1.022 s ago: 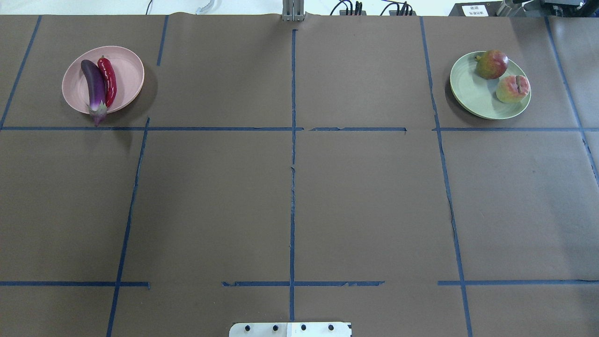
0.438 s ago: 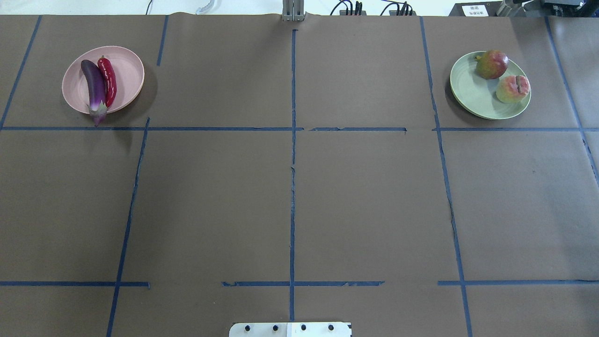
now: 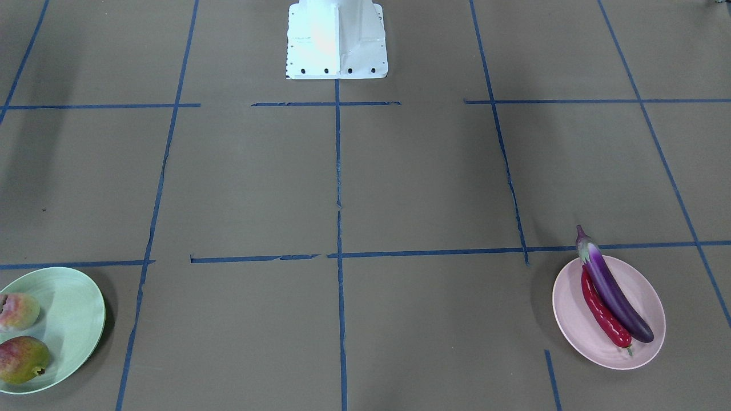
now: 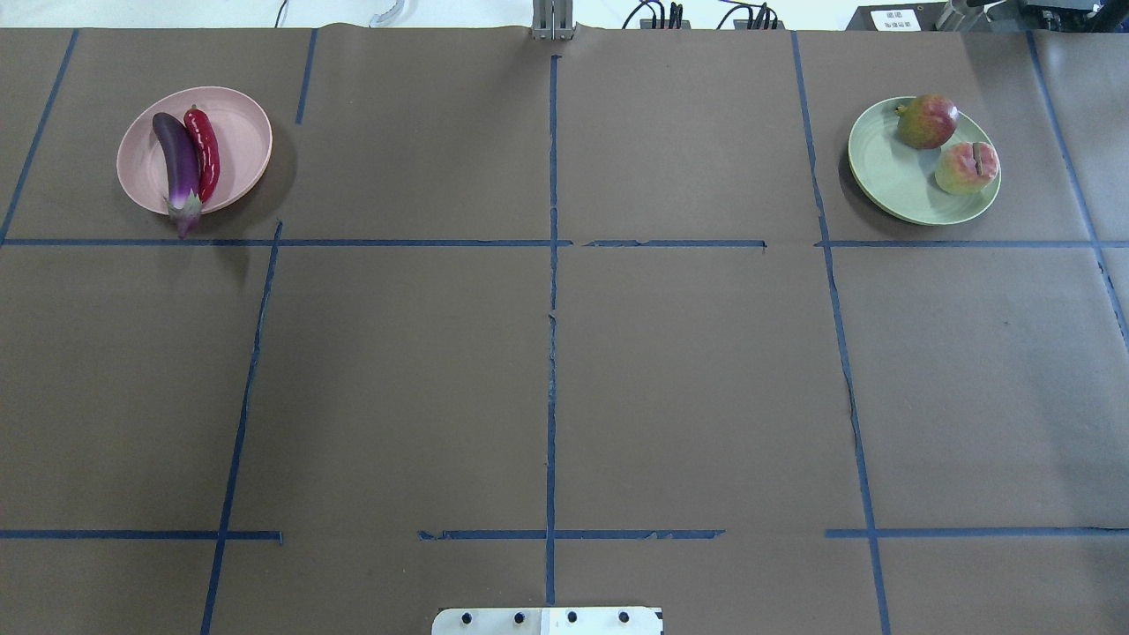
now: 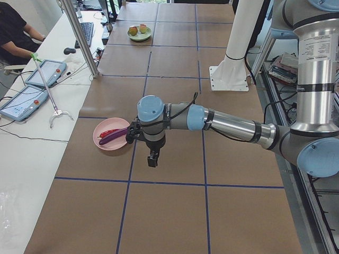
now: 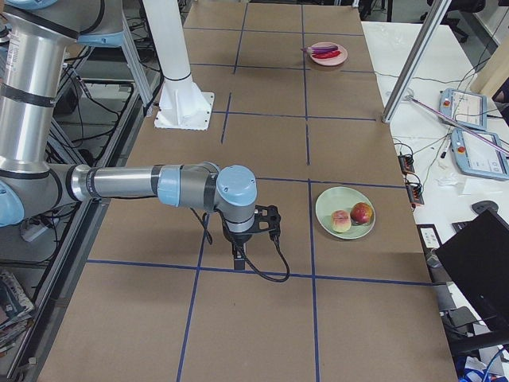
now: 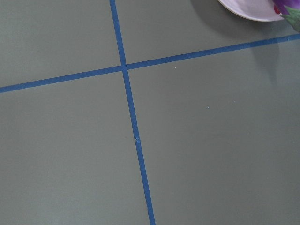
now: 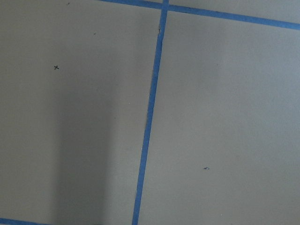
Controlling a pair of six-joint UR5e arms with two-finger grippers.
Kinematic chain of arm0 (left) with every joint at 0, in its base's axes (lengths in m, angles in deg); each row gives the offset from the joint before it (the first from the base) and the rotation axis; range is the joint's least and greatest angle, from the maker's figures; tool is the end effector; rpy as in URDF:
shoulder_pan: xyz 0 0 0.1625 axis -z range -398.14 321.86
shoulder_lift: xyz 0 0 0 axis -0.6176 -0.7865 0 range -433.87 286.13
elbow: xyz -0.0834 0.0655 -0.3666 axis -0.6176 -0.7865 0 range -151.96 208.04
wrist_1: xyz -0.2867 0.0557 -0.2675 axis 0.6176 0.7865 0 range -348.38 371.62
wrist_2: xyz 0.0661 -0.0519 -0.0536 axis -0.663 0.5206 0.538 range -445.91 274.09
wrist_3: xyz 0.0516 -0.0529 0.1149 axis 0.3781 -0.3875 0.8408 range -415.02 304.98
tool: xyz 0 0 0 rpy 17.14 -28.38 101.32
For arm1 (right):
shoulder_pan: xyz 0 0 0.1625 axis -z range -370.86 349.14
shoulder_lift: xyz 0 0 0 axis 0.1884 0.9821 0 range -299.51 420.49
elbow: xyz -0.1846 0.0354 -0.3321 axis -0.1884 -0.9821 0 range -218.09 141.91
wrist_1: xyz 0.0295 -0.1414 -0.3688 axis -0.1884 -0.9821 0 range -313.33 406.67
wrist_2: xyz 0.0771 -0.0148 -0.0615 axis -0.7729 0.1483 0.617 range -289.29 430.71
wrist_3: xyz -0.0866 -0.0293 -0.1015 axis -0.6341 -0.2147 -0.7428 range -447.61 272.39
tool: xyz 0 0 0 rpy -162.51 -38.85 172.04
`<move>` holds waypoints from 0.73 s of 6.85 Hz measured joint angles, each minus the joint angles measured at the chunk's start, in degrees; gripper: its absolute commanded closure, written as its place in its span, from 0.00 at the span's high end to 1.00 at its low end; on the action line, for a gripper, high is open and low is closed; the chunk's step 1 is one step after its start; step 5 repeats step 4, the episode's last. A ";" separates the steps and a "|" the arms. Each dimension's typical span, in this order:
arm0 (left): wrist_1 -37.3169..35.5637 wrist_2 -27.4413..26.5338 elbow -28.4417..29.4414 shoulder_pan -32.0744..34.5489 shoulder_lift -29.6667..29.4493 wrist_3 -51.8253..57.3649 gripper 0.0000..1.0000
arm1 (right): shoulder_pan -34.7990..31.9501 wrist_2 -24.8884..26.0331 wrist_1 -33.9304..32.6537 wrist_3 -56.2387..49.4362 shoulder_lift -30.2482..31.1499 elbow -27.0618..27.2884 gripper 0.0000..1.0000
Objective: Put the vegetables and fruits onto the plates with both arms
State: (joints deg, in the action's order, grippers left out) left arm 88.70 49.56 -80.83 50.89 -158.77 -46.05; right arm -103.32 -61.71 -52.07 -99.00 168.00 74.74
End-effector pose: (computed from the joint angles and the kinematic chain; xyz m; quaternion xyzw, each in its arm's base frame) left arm -0.0286 -0.4299 0.5482 0.0338 0.3851 0.0827 0.9186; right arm 0.0562 -0.3480 0.5984 0.0160 -0.3623 -0.0617 0.9299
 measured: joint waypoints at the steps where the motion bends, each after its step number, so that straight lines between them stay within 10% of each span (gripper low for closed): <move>1: 0.00 0.00 -0.02 0.01 0.04 0.02 1.00 | 0.00 -0.10 -0.08 0.00 0.03 0.48 1.00; 5: -0.05 0.37 -1.12 -0.48 0.44 0.03 1.00 | 0.00 -0.21 -0.11 0.05 -0.01 1.10 1.00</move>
